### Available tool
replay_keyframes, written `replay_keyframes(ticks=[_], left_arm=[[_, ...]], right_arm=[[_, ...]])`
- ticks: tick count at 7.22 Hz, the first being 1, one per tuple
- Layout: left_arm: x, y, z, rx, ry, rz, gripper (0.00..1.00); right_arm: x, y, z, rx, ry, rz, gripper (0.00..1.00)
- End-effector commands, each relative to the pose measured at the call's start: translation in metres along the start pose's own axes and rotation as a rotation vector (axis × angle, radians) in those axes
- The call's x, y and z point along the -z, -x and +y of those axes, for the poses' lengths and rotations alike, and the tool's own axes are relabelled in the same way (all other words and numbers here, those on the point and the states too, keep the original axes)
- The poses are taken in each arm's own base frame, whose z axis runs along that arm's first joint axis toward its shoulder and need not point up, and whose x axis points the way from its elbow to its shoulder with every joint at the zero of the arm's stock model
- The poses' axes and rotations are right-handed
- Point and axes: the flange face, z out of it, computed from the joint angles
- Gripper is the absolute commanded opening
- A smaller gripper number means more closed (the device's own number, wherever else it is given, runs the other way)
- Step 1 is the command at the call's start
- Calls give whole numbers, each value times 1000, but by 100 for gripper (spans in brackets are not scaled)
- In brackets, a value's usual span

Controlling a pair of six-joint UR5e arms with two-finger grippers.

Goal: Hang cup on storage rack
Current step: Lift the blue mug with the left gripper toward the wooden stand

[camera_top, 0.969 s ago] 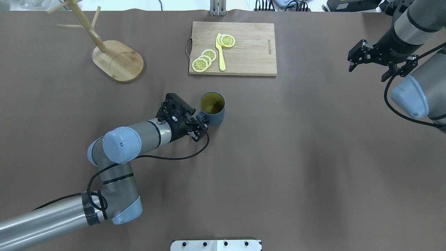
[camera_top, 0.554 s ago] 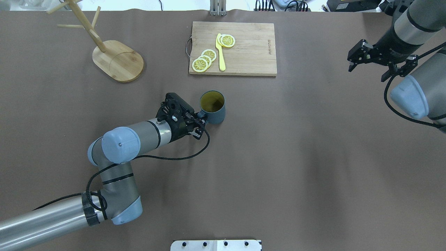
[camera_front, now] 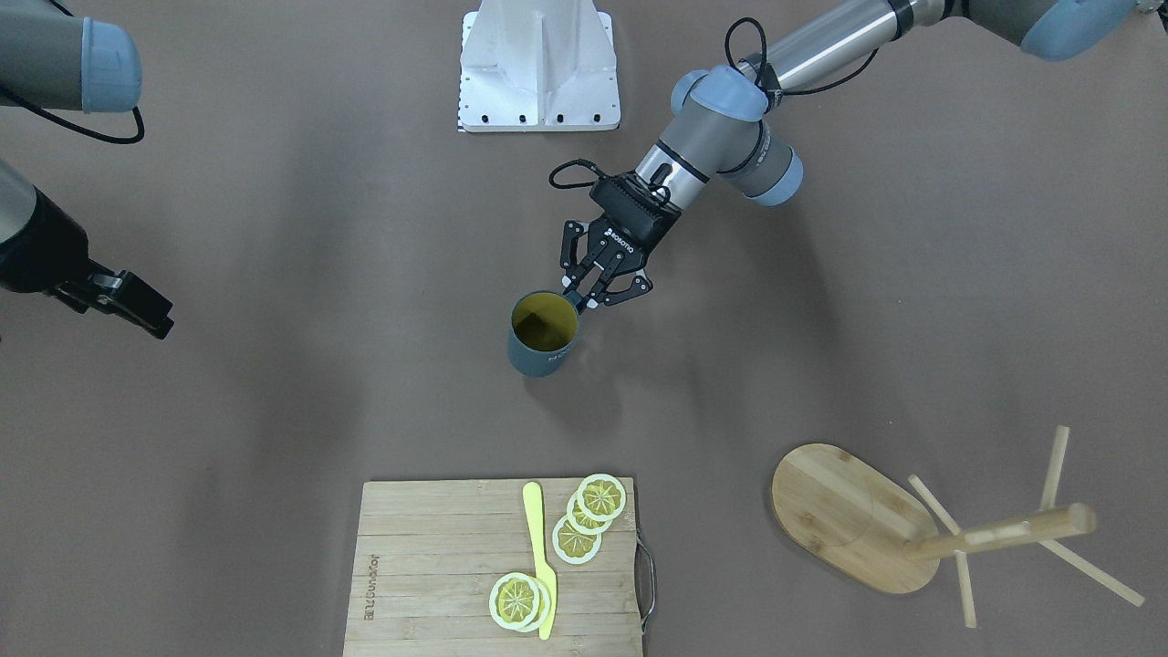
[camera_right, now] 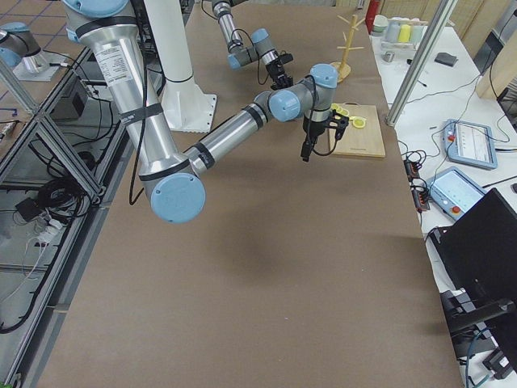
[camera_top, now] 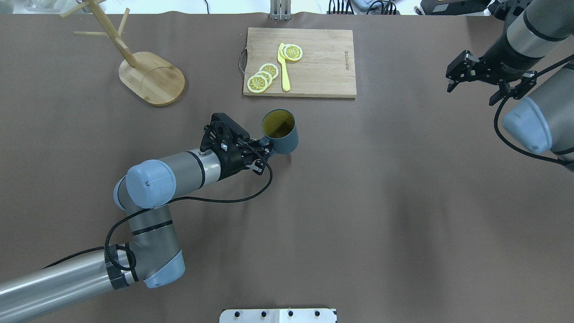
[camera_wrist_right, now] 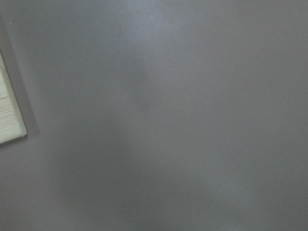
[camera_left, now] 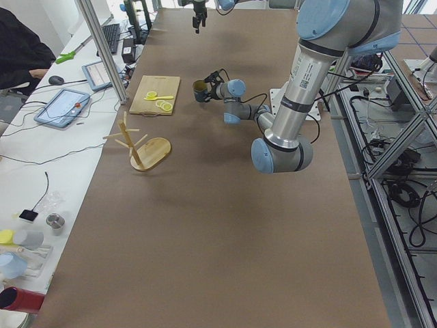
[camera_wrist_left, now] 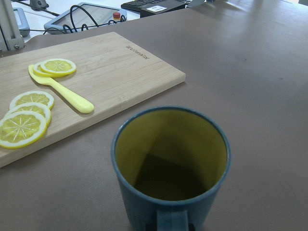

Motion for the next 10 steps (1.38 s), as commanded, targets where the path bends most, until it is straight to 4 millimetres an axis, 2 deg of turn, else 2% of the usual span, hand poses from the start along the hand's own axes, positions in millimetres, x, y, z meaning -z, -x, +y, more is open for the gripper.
replay_keyframes(ticks=[1, 2, 4, 5, 6, 7, 9, 10], left_arm=[[28, 4, -56, 79, -38, 63, 0], [38, 20, -69, 319, -22, 77, 0], [59, 76, -103, 452, -6, 76, 0], [80, 123, -130, 476, -7, 51, 0], [104, 163, -151, 586, 9, 42, 0], [118, 179, -152, 723, 6, 54, 0], [137, 202, -125, 973, -108, 98, 0], [134, 221, -112, 1077, -168, 142, 0]], right_arm=[[4, 5, 0, 9, -5, -9, 100], [6, 9, 1, 11, -6, -11, 100], [8, 15, 2, 18, -10, -18, 100], [10, 18, 2, 20, -12, -21, 100], [11, 20, 2, 22, -13, -23, 100], [9, 23, 4, 27, -11, -22, 100], [9, 23, 4, 29, -13, -22, 100], [10, 24, 5, 22, -13, -25, 100]])
